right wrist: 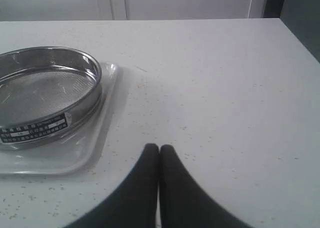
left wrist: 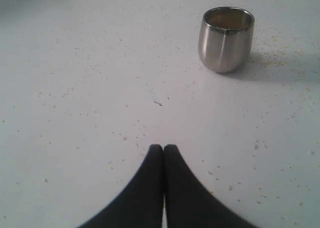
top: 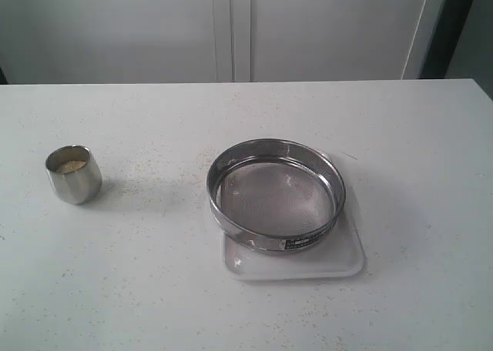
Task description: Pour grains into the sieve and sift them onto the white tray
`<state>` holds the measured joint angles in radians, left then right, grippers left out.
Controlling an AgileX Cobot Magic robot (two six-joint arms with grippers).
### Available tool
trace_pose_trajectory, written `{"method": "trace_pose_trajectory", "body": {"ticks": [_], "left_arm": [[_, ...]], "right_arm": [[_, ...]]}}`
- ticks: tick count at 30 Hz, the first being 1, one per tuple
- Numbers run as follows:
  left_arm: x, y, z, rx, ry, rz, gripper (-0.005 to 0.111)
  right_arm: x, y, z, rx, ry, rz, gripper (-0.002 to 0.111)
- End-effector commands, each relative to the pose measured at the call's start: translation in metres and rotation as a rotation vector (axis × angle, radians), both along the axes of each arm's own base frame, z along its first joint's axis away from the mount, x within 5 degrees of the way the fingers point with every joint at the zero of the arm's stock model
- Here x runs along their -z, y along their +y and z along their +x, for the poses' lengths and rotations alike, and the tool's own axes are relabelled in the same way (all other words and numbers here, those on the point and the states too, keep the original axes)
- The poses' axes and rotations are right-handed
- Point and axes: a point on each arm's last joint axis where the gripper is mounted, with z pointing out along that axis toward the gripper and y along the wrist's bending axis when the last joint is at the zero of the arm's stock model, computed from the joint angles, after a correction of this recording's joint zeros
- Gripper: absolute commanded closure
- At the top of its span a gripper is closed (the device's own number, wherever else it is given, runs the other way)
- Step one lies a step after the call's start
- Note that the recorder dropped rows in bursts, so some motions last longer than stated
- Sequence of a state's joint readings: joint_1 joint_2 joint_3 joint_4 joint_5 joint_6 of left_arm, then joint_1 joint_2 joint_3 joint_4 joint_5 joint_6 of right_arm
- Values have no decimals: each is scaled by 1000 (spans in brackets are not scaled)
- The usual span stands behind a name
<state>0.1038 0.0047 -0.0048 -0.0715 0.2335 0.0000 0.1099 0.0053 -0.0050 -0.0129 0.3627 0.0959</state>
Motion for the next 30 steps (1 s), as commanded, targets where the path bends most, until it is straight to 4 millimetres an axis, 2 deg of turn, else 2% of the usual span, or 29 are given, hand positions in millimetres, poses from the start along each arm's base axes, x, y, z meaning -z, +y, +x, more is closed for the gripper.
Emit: {"method": "trace_pose_trajectory", "body": {"ticks": [1, 15, 26, 30], "left_arm": [[1, 0, 0, 8, -2, -2, 107], [1, 0, 0, 6, -7, -1, 107], [-20, 3, 5, -28, -244, 20, 107], [-23, 3, 5, -32, -273, 23, 107]], "right_arm": [[0, 0, 0, 11, -12, 7, 108], [0, 0, 0, 11, -12, 7, 108], [0, 0, 0, 11, -12, 7, 108], [0, 0, 0, 11, -12, 7, 108]]}}
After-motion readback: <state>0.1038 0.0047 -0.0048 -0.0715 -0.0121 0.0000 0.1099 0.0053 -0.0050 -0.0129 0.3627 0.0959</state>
